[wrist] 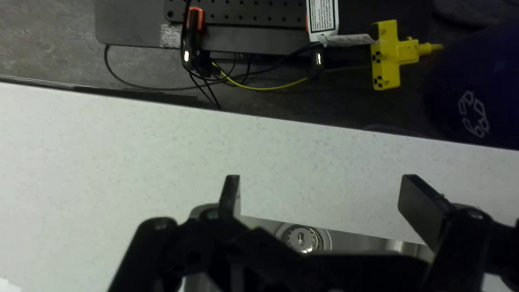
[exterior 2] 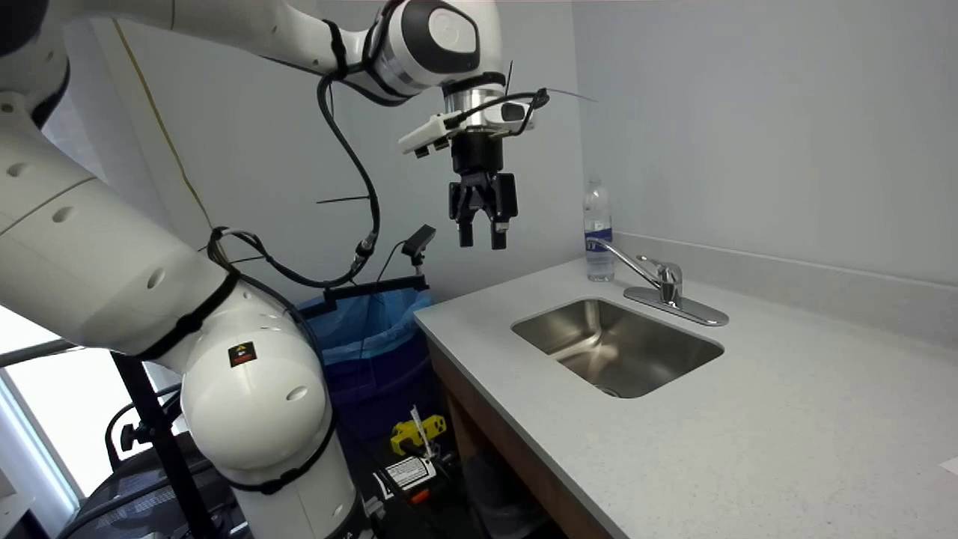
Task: Move the tap to the right
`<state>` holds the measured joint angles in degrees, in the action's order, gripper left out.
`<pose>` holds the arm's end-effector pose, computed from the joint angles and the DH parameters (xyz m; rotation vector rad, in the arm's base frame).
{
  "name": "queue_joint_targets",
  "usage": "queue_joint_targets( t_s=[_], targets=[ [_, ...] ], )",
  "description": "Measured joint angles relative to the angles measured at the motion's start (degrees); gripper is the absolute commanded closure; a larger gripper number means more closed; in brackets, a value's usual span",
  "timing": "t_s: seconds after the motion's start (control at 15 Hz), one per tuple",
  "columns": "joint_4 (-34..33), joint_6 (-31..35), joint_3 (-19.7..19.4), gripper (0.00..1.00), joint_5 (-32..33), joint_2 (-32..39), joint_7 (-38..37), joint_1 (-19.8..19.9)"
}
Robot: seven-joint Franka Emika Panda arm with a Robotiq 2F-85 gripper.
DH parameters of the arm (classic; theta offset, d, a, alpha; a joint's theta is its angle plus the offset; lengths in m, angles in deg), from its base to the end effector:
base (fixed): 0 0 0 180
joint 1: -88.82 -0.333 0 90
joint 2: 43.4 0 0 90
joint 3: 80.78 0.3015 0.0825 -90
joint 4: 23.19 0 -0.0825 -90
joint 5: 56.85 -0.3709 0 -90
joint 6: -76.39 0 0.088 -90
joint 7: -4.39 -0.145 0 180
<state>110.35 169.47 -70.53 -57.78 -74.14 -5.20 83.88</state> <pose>0.3461 0.1002 0.4715 3.0219 0.0947 -0.2390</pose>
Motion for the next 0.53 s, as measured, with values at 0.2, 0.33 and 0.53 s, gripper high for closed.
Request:
queue_joint_targets(
  t_s=[0.2,0.33,0.53],
  targets=[
    [-1.1,5.9,2.0,0.00,-0.8,3.8,-1.7,-1.1],
    [-1.2,6.3,2.1,0.00,-0.7,4.8,-1.9,-1.3],
    [-1.2,6.2,1.8,0.00,-0.7,4.6,-1.9,-1.3]
  ],
)
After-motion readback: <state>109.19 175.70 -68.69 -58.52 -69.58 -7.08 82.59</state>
